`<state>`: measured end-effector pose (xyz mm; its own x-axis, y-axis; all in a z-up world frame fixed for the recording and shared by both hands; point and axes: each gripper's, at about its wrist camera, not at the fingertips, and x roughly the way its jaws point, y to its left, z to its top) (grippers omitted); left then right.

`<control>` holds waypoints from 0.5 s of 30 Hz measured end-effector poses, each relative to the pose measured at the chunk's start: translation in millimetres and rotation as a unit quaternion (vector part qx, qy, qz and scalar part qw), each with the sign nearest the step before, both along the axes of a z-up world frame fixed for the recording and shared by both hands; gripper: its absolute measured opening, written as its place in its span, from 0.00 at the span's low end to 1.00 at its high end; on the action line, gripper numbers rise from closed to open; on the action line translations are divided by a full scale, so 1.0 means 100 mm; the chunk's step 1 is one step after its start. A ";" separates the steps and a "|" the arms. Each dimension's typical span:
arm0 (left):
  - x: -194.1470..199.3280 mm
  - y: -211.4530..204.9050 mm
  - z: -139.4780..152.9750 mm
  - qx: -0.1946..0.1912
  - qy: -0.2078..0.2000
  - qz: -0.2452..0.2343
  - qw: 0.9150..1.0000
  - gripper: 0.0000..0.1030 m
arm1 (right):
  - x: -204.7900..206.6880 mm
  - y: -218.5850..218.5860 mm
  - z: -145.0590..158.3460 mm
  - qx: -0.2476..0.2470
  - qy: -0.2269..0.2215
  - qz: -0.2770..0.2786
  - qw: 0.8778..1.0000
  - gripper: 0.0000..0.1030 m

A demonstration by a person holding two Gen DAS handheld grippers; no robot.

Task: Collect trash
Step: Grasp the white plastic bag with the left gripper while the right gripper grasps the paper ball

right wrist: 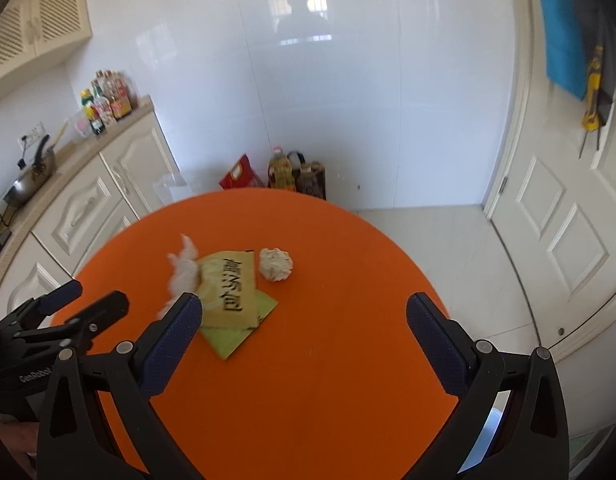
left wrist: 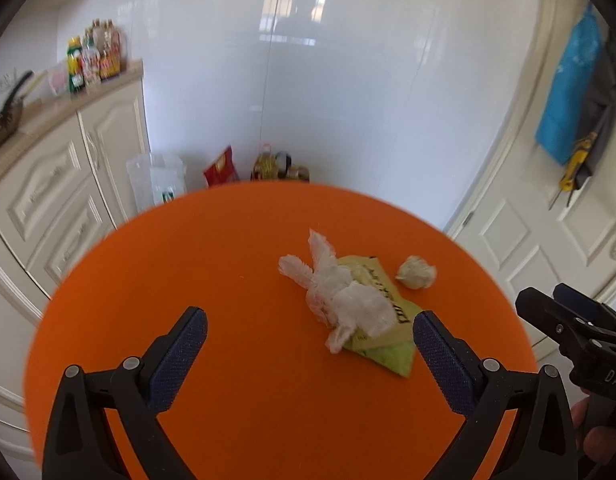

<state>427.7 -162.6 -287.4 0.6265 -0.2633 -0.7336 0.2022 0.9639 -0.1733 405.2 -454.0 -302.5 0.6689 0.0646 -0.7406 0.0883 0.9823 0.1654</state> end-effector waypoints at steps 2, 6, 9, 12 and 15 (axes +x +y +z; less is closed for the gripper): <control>0.27 -0.02 -0.11 0.000 0.016 -0.001 1.000 0.98 | 0.17 -0.02 -0.13 0.003 0.011 0.003 1.000 1.00; 0.85 -0.15 -0.28 -0.016 0.050 -0.005 0.999 0.97 | 0.48 -0.01 -0.32 0.006 0.026 0.014 1.000 1.00; 1.16 -0.22 -0.38 -0.050 0.070 -0.018 0.996 0.82 | 0.66 0.00 -0.45 0.009 0.038 0.020 0.999 1.00; 1.39 -0.19 -0.45 -0.094 0.084 -0.038 0.991 0.62 | 0.78 0.04 -0.56 0.009 0.049 0.031 0.998 0.97; 1.56 -0.26 -0.44 -0.114 0.081 -0.059 0.988 0.45 | 0.88 0.12 -0.68 0.007 0.063 0.047 0.997 0.87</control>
<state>583.4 -188.9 -331.9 0.4614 -0.4971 -0.7348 0.2627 0.8677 -0.4221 493.4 -442.5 -370.2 0.5607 0.1332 -0.8173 0.0164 0.9850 0.1717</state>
